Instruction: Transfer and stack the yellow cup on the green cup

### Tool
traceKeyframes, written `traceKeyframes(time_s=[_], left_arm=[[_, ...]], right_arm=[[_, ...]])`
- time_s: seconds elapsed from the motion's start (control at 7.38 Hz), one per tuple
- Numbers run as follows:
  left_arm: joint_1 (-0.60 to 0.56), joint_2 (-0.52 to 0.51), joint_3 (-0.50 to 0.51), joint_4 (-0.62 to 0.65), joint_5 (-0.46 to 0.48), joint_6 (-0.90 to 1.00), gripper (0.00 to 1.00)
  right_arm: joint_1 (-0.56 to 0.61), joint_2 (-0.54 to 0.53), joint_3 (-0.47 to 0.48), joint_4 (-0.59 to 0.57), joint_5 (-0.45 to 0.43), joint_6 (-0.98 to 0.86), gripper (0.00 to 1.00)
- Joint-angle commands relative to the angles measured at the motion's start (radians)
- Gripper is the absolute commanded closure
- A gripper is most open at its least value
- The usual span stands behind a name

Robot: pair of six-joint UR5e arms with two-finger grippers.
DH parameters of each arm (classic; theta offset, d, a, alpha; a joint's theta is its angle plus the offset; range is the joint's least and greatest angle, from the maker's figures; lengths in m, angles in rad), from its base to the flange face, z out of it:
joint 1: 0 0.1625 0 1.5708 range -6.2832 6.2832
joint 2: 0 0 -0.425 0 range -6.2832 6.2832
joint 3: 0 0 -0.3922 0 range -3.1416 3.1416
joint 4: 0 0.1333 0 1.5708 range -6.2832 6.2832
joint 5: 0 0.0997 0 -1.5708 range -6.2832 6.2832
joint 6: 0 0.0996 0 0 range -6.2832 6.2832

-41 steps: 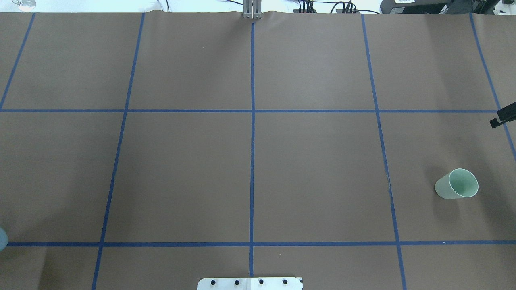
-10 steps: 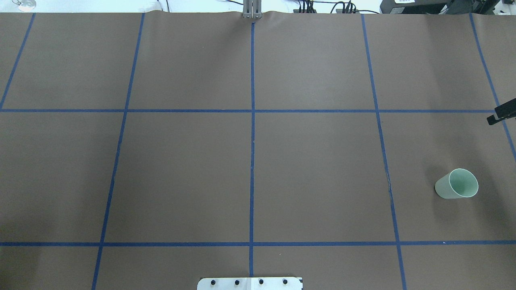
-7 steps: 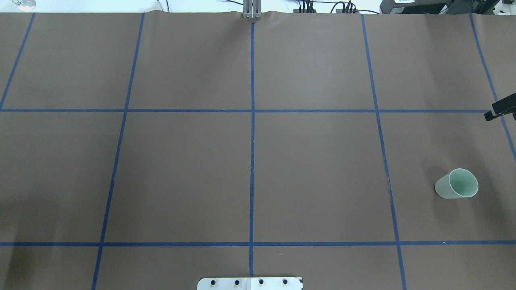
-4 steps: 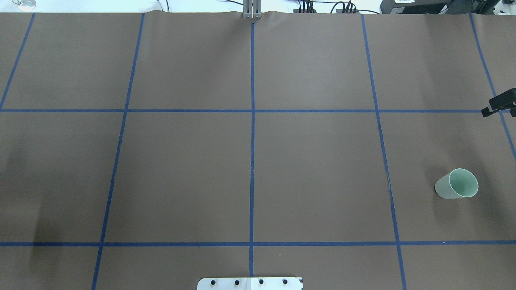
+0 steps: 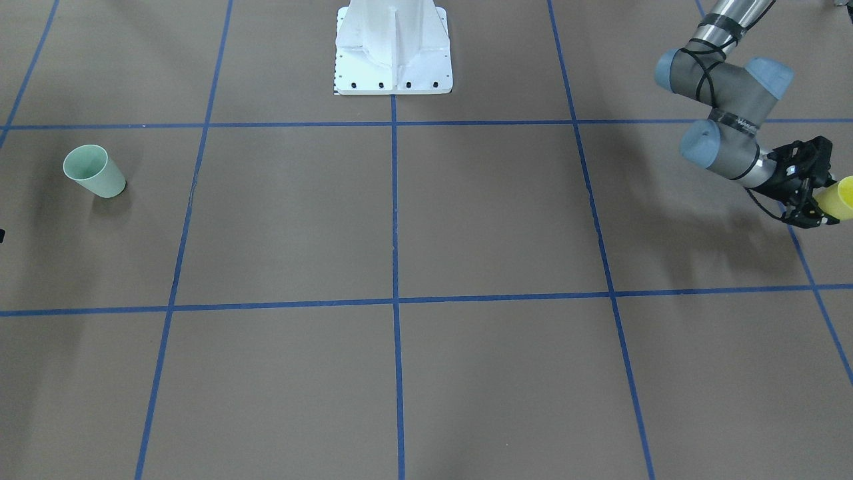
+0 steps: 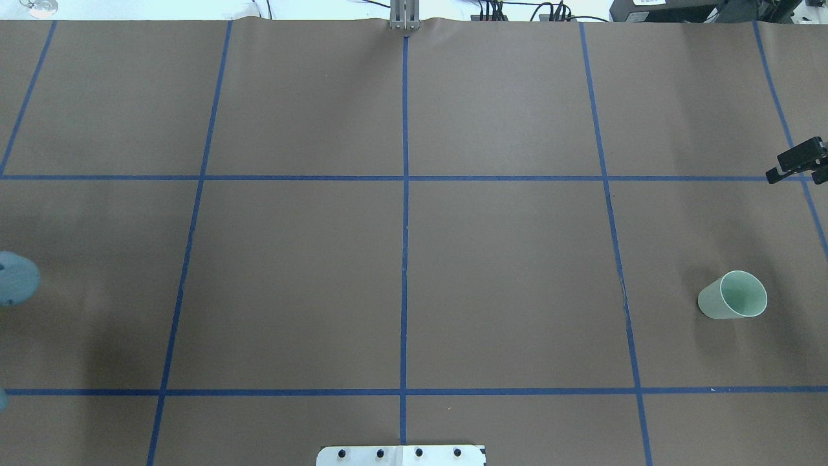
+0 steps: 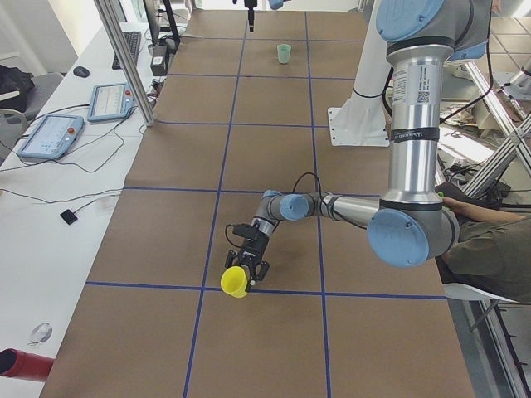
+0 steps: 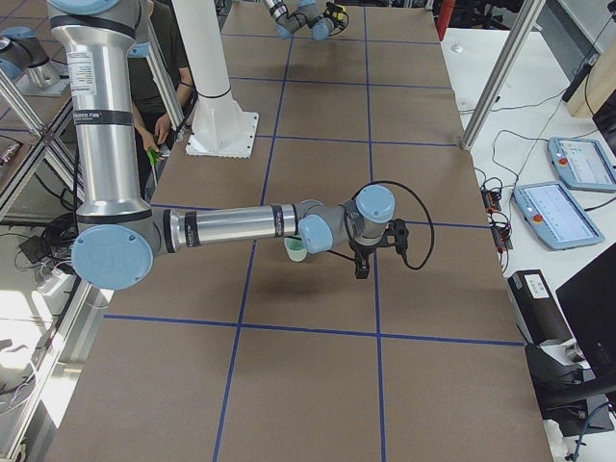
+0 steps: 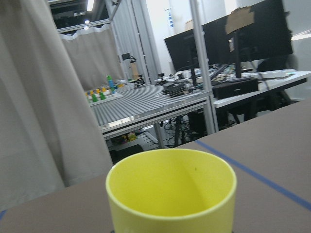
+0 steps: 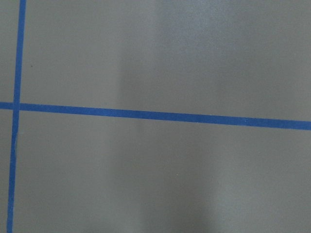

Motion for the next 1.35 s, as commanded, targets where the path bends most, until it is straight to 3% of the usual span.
traceKeyframes(time_s=[0.0,0.14,0.27,0.54,0.81,1.08,1.22], left_arm=[[0.000,-0.153,-0.005,-0.017,0.116,0.068,0.33],[0.009,-0.225,-0.005,-0.068,0.170,0.111,0.33],[0.041,-0.256,0.005,-0.197,0.243,0.167,0.33],[0.118,-0.303,0.063,-0.589,0.333,0.430,0.33],[0.179,-0.453,0.172,-0.863,0.336,0.644,0.34],[0.237,-0.569,0.196,-0.902,0.304,0.842,0.35],[0.253,-0.583,0.196,-0.933,0.269,0.955,0.41]], right_arm=[[-0.001,0.044,-0.022,-0.001,0.000,0.003,0.00],[-0.001,0.070,-0.039,-0.001,0.000,0.003,0.00],[-0.002,0.102,-0.062,-0.001,0.000,0.003,0.00],[-0.002,0.132,-0.088,-0.001,0.000,0.003,0.00],[-0.008,0.164,-0.086,-0.001,0.001,0.034,0.00],[-0.048,0.239,-0.080,0.000,0.000,0.145,0.00],[-0.074,0.283,-0.073,0.003,-0.006,0.235,0.00]])
